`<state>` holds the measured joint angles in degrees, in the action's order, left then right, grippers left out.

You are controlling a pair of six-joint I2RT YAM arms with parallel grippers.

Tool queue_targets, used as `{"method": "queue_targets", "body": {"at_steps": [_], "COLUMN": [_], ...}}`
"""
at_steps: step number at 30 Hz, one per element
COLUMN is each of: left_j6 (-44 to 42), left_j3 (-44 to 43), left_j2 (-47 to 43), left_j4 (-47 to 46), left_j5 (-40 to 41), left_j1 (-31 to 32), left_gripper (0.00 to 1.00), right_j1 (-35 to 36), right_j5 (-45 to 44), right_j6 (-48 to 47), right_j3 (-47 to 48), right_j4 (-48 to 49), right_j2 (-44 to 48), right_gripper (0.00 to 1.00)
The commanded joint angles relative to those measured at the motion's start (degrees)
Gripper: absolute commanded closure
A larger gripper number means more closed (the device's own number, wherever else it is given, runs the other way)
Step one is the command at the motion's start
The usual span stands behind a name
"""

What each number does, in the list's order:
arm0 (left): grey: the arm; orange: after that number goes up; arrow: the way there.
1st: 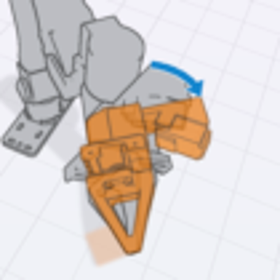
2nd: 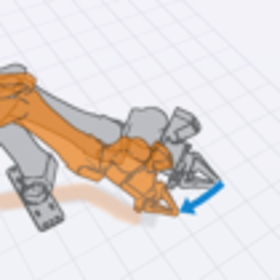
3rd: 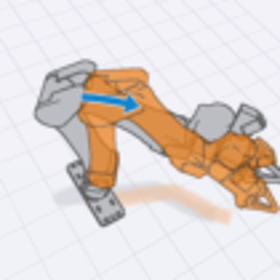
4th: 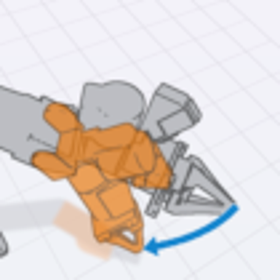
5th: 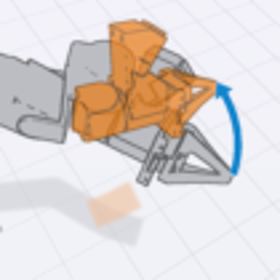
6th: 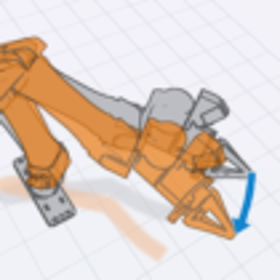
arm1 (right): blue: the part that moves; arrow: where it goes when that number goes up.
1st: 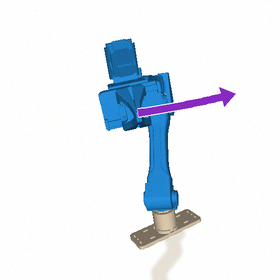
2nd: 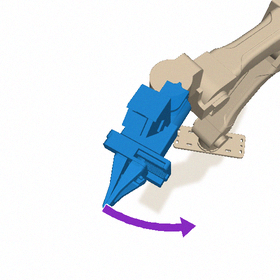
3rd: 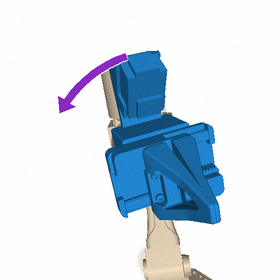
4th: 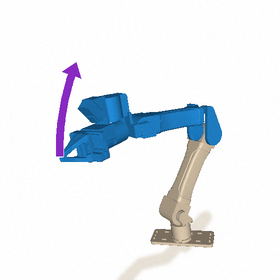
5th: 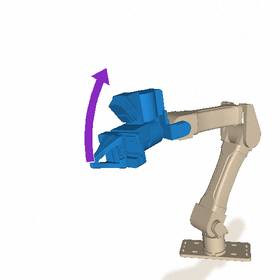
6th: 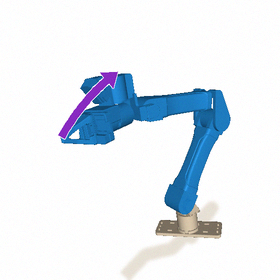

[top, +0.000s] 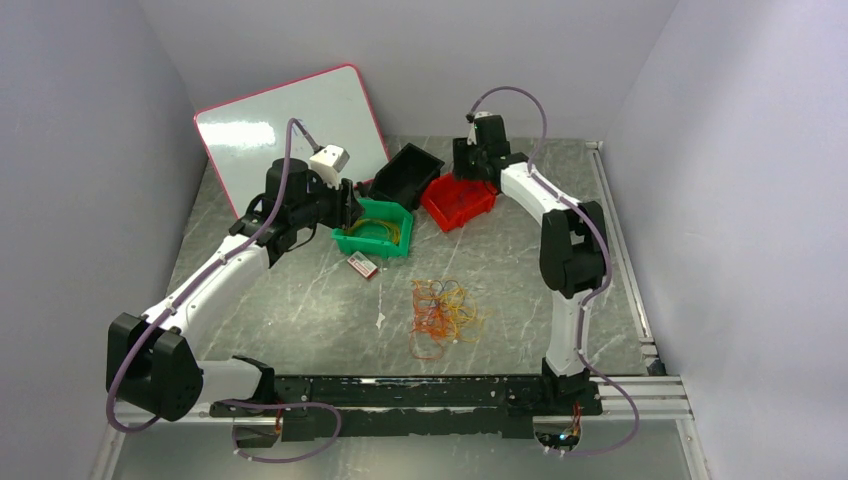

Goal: Untangle the cables
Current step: Place the cable in the bin.

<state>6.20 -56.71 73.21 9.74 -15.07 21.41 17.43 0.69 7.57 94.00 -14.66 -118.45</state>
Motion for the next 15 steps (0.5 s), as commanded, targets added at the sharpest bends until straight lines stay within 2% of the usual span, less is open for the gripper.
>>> {"method": "queue_targets", "body": {"at_steps": [1,11,15], "left_j6": [-0.66,-0.66,-0.74], "left_j3": [-1.92,-1.91,-1.92], "left_j2": [-0.53,-0.62,-0.68], "left_j4": [0.64,0.68,0.8], "left_j5": [-0.34,-0.49,-0.34], "left_j1": [-0.58,-0.58,-0.58], "left_gripper": [0.5,0.5,0.5], "right_j1": [0.21,0.17,0.15], "right_j5": [-1.03,2.51,4.25], "right_j6": [-0.9,-0.8,2.47], "right_j3": [-0.06,4.45,5.87], "right_j4": [-0.22,0.14,2.72], "right_j2": [4.32,0.63,-1.76], "right_gripper": [0.42,0.43,0.46]}}
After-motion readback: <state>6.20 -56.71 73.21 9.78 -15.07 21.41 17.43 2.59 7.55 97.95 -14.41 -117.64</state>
